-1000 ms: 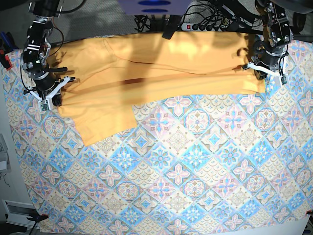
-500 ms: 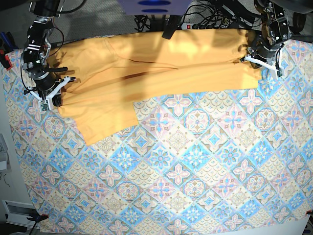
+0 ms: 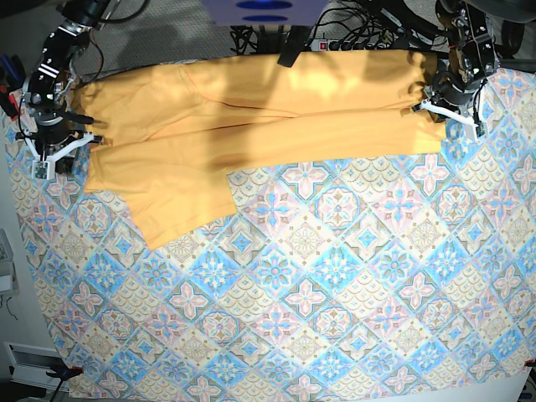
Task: Fold the T-shirt properly
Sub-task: 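Release and move the right gripper along the folded strip's end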
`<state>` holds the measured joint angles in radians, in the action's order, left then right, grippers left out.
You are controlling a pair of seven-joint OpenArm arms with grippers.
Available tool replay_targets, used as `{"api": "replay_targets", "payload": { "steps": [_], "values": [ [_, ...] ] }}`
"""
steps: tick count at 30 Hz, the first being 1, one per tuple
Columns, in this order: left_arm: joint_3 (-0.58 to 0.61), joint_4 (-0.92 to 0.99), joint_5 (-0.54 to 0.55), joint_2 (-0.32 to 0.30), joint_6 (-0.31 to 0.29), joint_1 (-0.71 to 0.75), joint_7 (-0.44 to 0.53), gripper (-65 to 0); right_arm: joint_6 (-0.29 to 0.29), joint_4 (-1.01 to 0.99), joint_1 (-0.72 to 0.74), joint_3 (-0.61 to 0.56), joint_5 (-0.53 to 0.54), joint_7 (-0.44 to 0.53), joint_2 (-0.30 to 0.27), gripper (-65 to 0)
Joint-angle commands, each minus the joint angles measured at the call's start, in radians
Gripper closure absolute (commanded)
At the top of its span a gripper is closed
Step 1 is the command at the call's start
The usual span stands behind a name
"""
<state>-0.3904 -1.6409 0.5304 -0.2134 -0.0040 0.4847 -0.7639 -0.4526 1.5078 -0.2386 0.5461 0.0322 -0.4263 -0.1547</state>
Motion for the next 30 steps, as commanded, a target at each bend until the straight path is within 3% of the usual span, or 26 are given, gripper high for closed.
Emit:
{"api": "replay_targets", "payload": {
  "steps": [1,5,11,15,23,30],
  "values": [
    [-0.008,-0.017,-0.002,-0.011,0.0,-0.001,0.013,-10.4,-0.007,0.038,0.023,0.001,0.013,0.031,-0.012,-10.2],
    [-0.008,-0.015,-0.002,-0.011,0.0,-0.011,0.011,-10.3,-0.007,0.076,0.029,-0.013,0.015,0.031,-0.009,-10.2],
    [-0.008,-0.015,-0.002,-0.011,0.0,-0.013,0.011,-10.3,-0.007,0.103,0.074,-0.211,0.013,0.03,-0.015,-10.3],
    [-0.006,-0.015,-0.002,-0.011,0.0,-0.013,0.011,-10.6,-0.007,0.027,0.175,-0.283,0.011,-0.058,-0.016,-10.4],
    [-0.006,-0.015,-0.002,-0.01,0.0,-0.013,0.011,-10.7,-0.007,-0.21,0.359,-0.295,0.011,-0.088,-0.016,-19.2],
    [-0.006,-0.017,-0.002,-0.008,0.0,-0.013,0.011,-10.7,-0.007,-0.339,0.447,-0.347,0.011,-0.087,-0.016,-20.3]
  ]
}}
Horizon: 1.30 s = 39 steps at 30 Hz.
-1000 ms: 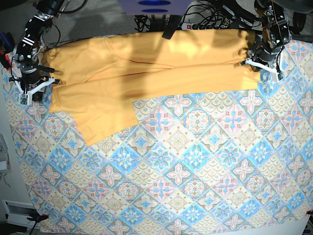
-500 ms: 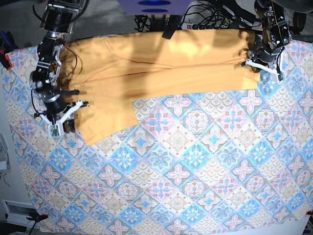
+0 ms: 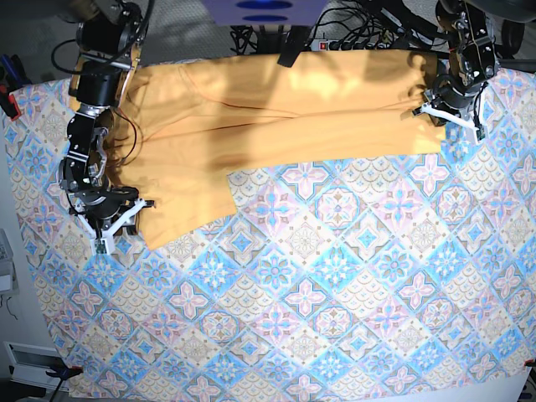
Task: Fold the T-shirt properly
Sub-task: 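Release and move the right gripper along the folded strip's end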
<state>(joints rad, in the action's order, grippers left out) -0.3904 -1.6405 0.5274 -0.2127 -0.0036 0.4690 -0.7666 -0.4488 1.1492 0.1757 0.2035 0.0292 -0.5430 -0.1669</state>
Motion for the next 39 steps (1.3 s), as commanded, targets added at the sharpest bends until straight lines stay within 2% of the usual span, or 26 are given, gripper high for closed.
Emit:
{"api": "replay_targets", "payload": {
  "steps": [1,6,13,19,22,31,39],
  "values": [
    [-0.006,-0.017,0.001,-0.009,0.0,0.003,0.014,-10.7,-0.011,0.007,0.043,-0.023,0.015,0.031,-0.006,-20.3],
    [-0.006,-0.017,0.001,-0.009,0.0,0.003,0.014,-10.7,-0.011,-0.099,0.104,-0.089,0.015,0.034,-0.03,-20.3],
    [-0.006,-0.017,0.001,-0.009,0.0,0.003,0.012,-11.4,-0.011,-0.22,0.153,-0.098,0.015,0.079,-0.032,-20.3],
    [-0.006,-0.017,0.001,-0.009,0.0,0.003,0.012,-23.7,-0.011,-0.297,0.166,-0.101,0.015,0.103,-0.032,-20.4],
    [-0.006,-0.017,0.001,-0.009,0.0,0.003,0.012,-26.3,-0.011,-0.332,0.166,-0.101,0.015,0.108,-0.032,-20.4],
    [-0.006,-0.019,0.003,-0.009,0.0,0.006,0.012,-26.3,-0.011,-0.308,0.141,-0.066,0.016,0.165,-0.046,-20.4],
    [-0.008,-0.019,0.003,-0.009,0.0,0.006,0.012,-26.3,-0.011,-0.318,0.144,-0.009,0.015,0.168,-0.05,-20.4]
  ]
}}
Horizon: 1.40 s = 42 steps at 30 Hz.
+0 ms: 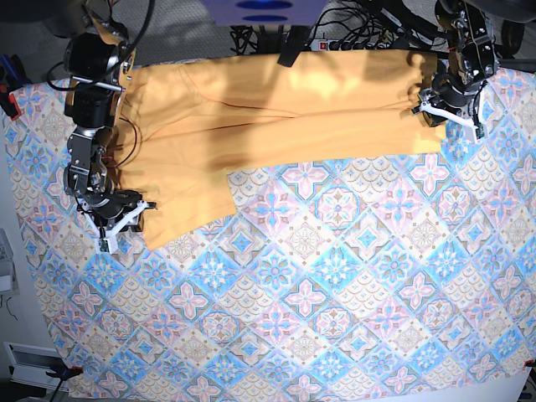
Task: Fold the T-shirt properly
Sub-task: 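Release and move the right gripper along the folded strip's end, then grasp the end of the yellow strip with the right gripper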
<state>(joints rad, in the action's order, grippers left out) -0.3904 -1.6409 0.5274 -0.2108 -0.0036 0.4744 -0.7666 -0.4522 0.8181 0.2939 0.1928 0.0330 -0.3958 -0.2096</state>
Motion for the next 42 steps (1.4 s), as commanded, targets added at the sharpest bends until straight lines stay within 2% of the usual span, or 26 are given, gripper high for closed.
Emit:
{"api": "replay_targets", "payload": {
  "steps": [1,5,10,15,17,21,23,27,30,42],
  "values": [
    [-0.008,-0.018,0.003,-0.011,0.0,0.001,0.012,-26.3,-0.007,0.013,0.026,0.001,0.011,0.019,-0.007,-20.4],
    [-0.008,-0.018,0.003,-0.011,0.0,-0.001,0.012,-26.3,-0.007,0.011,0.021,-0.016,0.011,0.016,-0.007,-20.4],
    [-0.008,-0.018,0.003,-0.011,0.0,-0.001,0.012,-26.3,-0.007,0.013,-0.003,-0.14,0.012,0.016,-0.007,-20.1],
    [-0.008,-0.018,0.003,-0.011,0.0,-0.001,0.012,-26.3,-0.007,0.013,-0.006,-0.155,0.014,0.016,-0.007,-19.7],
    [-0.008,-0.018,0.003,-0.011,0.0,-0.001,0.012,-26.3,-0.007,0.013,-0.006,-0.152,0.015,0.016,-0.007,-14.9],
    [-0.008,-0.018,0.003,-0.011,0.0,-0.001,0.012,-26.3,-0.007,0.024,-0.006,-0.149,0.017,0.016,-0.007,-0.4],
    [-0.008,-0.018,0.003,-0.011,0.0,-0.001,0.012,-26.3,-0.007,0.036,-0.008,-0.149,0.017,0.016,-0.007,-0.2],
    [-0.008,-0.018,0.003,-0.011,0.0,-0.001,0.012,-26.3,-0.01,0.148,-0.068,-0.085,0.017,0.005,-0.007,-0.4],
    [-0.008,-0.018,0.003,-0.011,0.0,-0.001,0.012,-26.3,-0.012,0.266,-0.111,-0.054,0.017,-0.065,-0.007,-0.4],
    [-0.009,-0.018,0.004,-0.011,0.0,-0.004,0.014,-26.3,-0.012,0.746,-0.374,-0.048,0.018,-0.226,-0.007,-0.4]
  ]
}}
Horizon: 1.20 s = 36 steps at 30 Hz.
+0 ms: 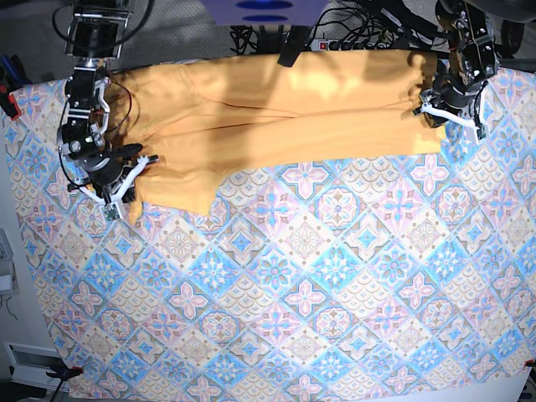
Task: Fold the T-shirt properly
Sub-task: 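Grasp the end of the yellow strip with the right gripper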
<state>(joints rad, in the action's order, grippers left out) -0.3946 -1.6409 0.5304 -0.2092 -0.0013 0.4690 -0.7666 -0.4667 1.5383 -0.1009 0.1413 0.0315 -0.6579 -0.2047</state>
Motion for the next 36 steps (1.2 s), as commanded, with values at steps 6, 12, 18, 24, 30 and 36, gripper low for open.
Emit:
{"api": "replay_targets", "payload": {
  "steps": [6,12,18,24,30,36],
  "values": [
    [-0.005,-0.018,0.001,-0.012,-0.003,0.001,0.017,-26.3,0.003,0.218,-0.148,0.005,0.021,0.02,-0.012,-0.4],
    [-0.005,-0.018,0.001,-0.012,-0.003,0.001,0.017,-26.3,0.003,0.299,-0.264,0.044,0.021,0.026,-0.012,-0.3],
    [-0.005,-0.017,0.001,-0.012,-0.003,0.001,0.019,-26.3,0.003,0.327,-0.336,0.119,0.095,0.028,-0.012,-0.3],
    [-0.005,-0.015,0.001,-0.012,-0.003,0.0,0.019,-26.3,0.003,0.319,-0.362,0.16,0.16,0.02,-0.012,-0.3],
    [-0.004,-0.015,0.001,-0.012,-0.003,0.0,0.02,-26.3,0.003,0.242,-0.353,0.142,0.158,0.019,-0.009,-0.7],
    [-0.004,-0.015,0.001,-0.012,-0.003,0.0,0.019,-26.3,0.004,0.166,-0.306,0.152,0.156,0.008,-0.006,-6.0]
  ]
}}
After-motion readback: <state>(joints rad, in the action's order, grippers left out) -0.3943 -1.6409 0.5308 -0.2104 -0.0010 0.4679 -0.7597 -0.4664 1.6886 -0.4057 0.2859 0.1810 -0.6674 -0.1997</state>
